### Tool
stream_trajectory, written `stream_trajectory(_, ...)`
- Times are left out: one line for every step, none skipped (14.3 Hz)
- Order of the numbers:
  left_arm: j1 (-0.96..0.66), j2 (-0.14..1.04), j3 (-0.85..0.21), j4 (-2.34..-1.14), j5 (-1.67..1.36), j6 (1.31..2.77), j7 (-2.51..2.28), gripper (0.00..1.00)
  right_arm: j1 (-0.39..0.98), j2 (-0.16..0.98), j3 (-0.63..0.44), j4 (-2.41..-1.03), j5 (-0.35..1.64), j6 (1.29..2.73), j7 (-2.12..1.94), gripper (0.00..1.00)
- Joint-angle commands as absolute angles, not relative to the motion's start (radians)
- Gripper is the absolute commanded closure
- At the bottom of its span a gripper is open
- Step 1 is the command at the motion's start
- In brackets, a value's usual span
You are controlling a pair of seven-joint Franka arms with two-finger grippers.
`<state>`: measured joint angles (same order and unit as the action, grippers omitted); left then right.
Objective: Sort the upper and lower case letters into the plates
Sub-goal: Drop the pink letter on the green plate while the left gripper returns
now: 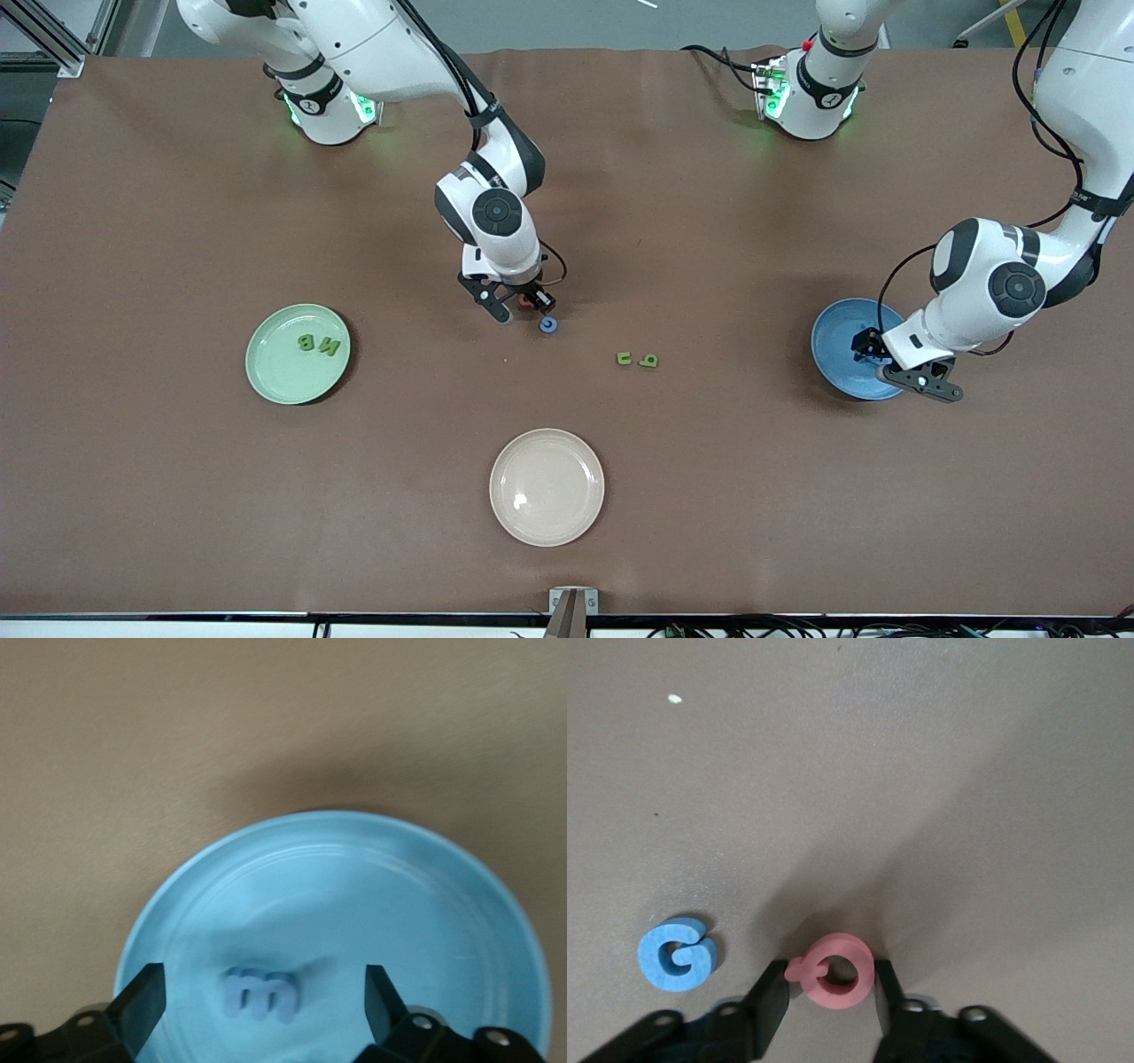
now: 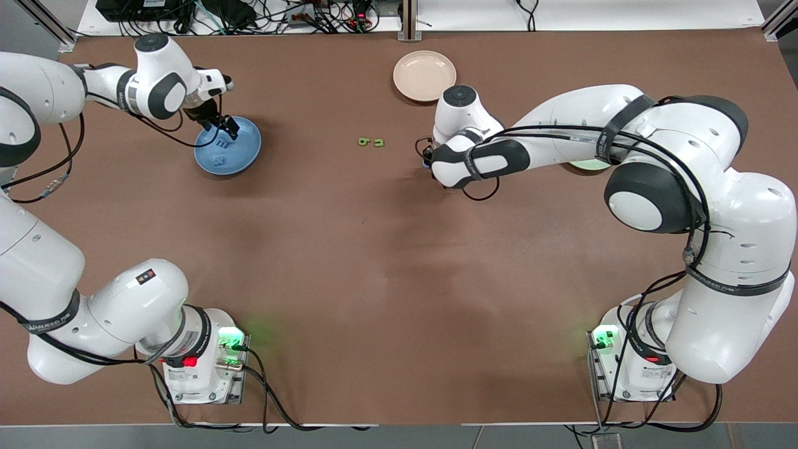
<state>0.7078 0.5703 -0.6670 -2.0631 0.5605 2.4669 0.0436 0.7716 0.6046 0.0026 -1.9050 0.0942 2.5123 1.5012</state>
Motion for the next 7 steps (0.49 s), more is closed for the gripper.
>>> stream_trajectory(0.709,0.511,-0.739,-2.069,0.565,2.393,-0.055,0.0,0.762,0.608,-0.012,-1.913,0.081,2.485,1.462,1.0)
stream_trajectory(0.709,0.512,-0.77,-2.069,0.565,2.381,-0.104,0.0,0.743,0.601,-0.012,-1.908,0.081,2.453,1.419,1.0)
stream_trajectory(0.706,0.514,-0.797,-2.069,0.565,2.379,-0.162,0.0,0.706,0.568,-0.012,-1.907,0.081,2.413,1.363,1.0)
stream_trajectory(0.701,0.518,-0.819,-2.069,0.565,2.379,-0.214,0.0,0.672,0.536,-0.012,-1.91,0.081,2.361,1.297,1.0)
stream_trajectory(0.692,0.522,-0.842,-2.069,0.565,2.379,-0.269,0.0,0.625,0.502,-0.012,-1.911,0.081,2.292,1.216,1.0)
stream_trajectory(0.674,0.523,-0.854,-2.068,0.565,2.378,-0.319,0.0,0.58,0.464,-0.014,-1.919,0.081,2.254,1.142,1.0)
stream_trajectory(0.642,0.523,-0.856,-2.06,0.565,2.376,-0.374,0.0,0.527,0.424,-0.012,-1.939,0.08,2.223,1.052,1.0)
